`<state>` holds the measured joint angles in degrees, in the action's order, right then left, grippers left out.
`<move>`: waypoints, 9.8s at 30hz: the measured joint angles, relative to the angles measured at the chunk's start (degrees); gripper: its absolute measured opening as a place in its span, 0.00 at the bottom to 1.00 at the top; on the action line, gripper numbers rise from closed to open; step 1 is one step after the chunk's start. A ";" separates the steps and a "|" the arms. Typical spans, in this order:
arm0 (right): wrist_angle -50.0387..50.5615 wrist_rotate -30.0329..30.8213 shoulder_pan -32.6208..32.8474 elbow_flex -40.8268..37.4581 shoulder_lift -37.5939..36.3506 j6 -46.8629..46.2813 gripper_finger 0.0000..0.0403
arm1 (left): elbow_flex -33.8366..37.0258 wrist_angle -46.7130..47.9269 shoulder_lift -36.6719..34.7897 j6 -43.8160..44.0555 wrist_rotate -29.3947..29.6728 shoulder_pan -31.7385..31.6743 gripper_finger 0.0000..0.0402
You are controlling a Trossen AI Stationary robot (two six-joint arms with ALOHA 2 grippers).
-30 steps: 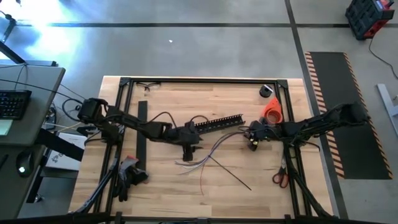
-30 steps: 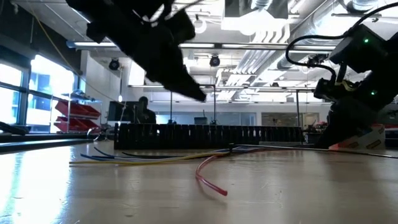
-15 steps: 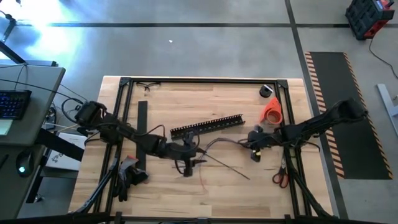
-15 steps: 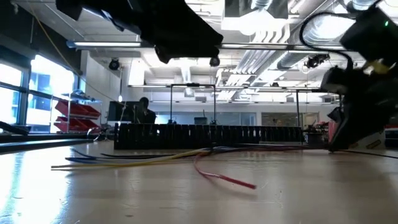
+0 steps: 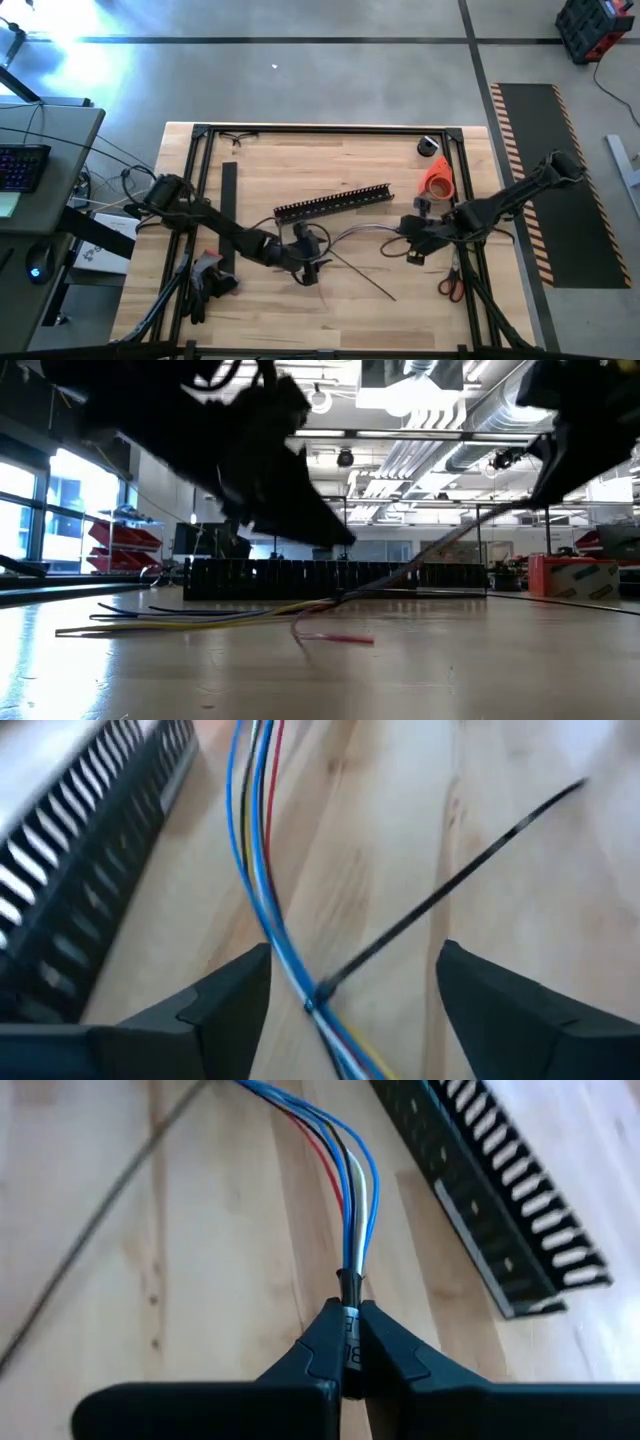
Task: Ziptie cables
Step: Put the cable wires into the black cable duct, then close the black cable duct with a black cable duct lid
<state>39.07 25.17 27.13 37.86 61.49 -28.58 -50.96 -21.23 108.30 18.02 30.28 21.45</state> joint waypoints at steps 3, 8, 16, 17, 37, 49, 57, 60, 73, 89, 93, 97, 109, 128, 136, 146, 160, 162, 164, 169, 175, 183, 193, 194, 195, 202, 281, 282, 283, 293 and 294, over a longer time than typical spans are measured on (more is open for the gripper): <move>1.15 1.69 2.29 2.57 0.00 0.07 0.00 | 0.00 -0.03 2.70 2.51 -0.36 -0.06 0.67; 3.01 3.95 6.17 5.78 -0.02 0.12 0.00 | -0.01 -0.33 6.47 6.68 -3.11 -0.40 0.66; 5.58 7.68 12.27 11.79 -0.04 0.57 0.00 | -0.20 -1.11 8.03 10.01 -1.86 -0.43 0.64; 6.07 8.44 13.14 12.66 -0.04 0.57 0.00 | -0.19 -1.65 8.05 9.82 -1.93 -0.45 0.62; 19.54 17.95 15.08 17.44 -0.09 -10.33 0.00 | -8.92 26.54 -4.64 -4.28 -3.67 -0.51 0.00; -12.06 2.71 -12.05 0.35 -0.02 17.12 0.00 | -13.97 67.36 -22.46 -8.18 -4.78 -7.91 0.00; -19.14 -1.25 -25.31 -1.56 -0.06 30.18 0.00 | -4.56 58.92 -21.87 -13.60 -8.55 -14.71 0.00; -18.86 -6.65 -29.26 -1.63 -0.04 31.90 0.00 | -1.03 54.96 -21.87 -13.72 -11.09 -16.20 0.00; -17.79 -11.07 -33.92 -2.17 0.04 34.01 0.00 | 6.13 44.85 -21.98 -13.79 -16.92 -19.29 0.12; -14.08 -11.98 -38.22 -2.17 2.44 37.35 0.02 | 0.57 43.00 -25.85 -7.41 -16.64 -15.81 0.36; -10.39 -11.72 -38.42 -2.18 4.95 41.88 0.05 | 0.61 41.62 -25.85 -5.88 -13.76 -13.34 0.36; -9.03 -7.82 -38.42 -2.18 5.70 42.60 0.10 | 0.61 40.98 -25.85 -4.59 -11.41 -11.05 0.36; -4.30 -9.05 -38.44 3.46 5.27 41.22 0.46 | 0.61 40.21 -25.83 -1.10 -6.40 -9.04 0.36; -26.52 -25.82 -39.55 -12.43 5.44 36.90 0.51 | 4.35 46.61 -23.52 4.39 -3.67 -11.46 0.36; -24.75 -27.65 -33.00 -10.74 5.52 27.84 0.51 | 2.34 66.06 -31.61 23.07 1.51 -15.01 0.36; -30.83 -23.27 -25.79 -8.69 5.51 27.06 0.51 | 13.48 74.56 -34.94 41.30 -3.04 -21.04 0.61; -33.75 -21.18 -22.49 -8.67 5.66 27.50 0.51 | 19.32 79.30 -34.92 71.02 6.76 -7.57 0.82; -33.84 -21.18 -22.51 -8.67 5.66 27.52 0.51 | 19.33 79.55 -34.92 76.18 9.74 -5.05 0.82; -33.86 -21.18 -22.51 -8.67 5.66 27.50 0.51 | 19.24 79.78 -34.42 80.84 11.88 -3.38 0.82; -34.29 -21.18 -22.51 -8.67 5.66 27.08 0.51 | 19.30 80.64 -29.56 86.95 12.79 -2.36 0.82; -34.45 -21.18 -22.51 -8.67 5.66 25.99 0.51 | 19.30 80.70 -20.26 94.94 11.10 -4.48 0.82; -35.99 -21.20 -22.51 -8.67 5.68 26.06 0.51 | 24.57 69.56 -16.82 95.94 9.46 -5.88 0.82; -37.12 -21.24 -22.47 -8.67 5.68 26.67 0.51 | 30.47 60.40 -22.06 96.02 12.38 -4.85 0.81; -37.29 -21.24 -22.47 -8.67 5.68 26.95 0.51 | 30.53 60.19 -22.05 95.82 12.66 -4.85 0.80; -37.62 -21.23 -22.47 -8.67 5.68 27.06 0.51 | 30.47 59.93 -22.01 95.52 12.88 -4.86 0.79; -38.18 -21.24 -22.47 -8.67 5.68 27.59 0.51 | 27.53 57.45 -21.69 91.37 13.91 -5.48 0.72; -43.24 -22.38 -22.47 -8.69 5.66 28.55 0.51 | 24.50 30.17 -21.92 26.42 3.26 -27.55 0.63; -43.56 -22.38 -22.47 -8.69 5.66 28.56 0.51 | 24.47 28.04 -20.62 24.12 3.49 -28.77 0.62; -43.59 -22.38 -22.47 -8.69 5.66 28.55 0.51 | 24.44 25.55 -19.31 21.56 3.41 -29.96 0.62; -43.53 -22.38 -22.47 -8.69 5.66 28.51 0.51 | 22.15 1.35 -15.18 -9.09 -13.49 -38.83 0.60; -43.54 -22.38 -22.47 -8.69 5.66 28.32 0.51 | 21.11 1.83 -15.56 -10.87 -13.93 -39.13 0.60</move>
<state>-4.47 2.79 4.67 29.17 67.16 -0.26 -29.85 -19.40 92.74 7.15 16.35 -17.69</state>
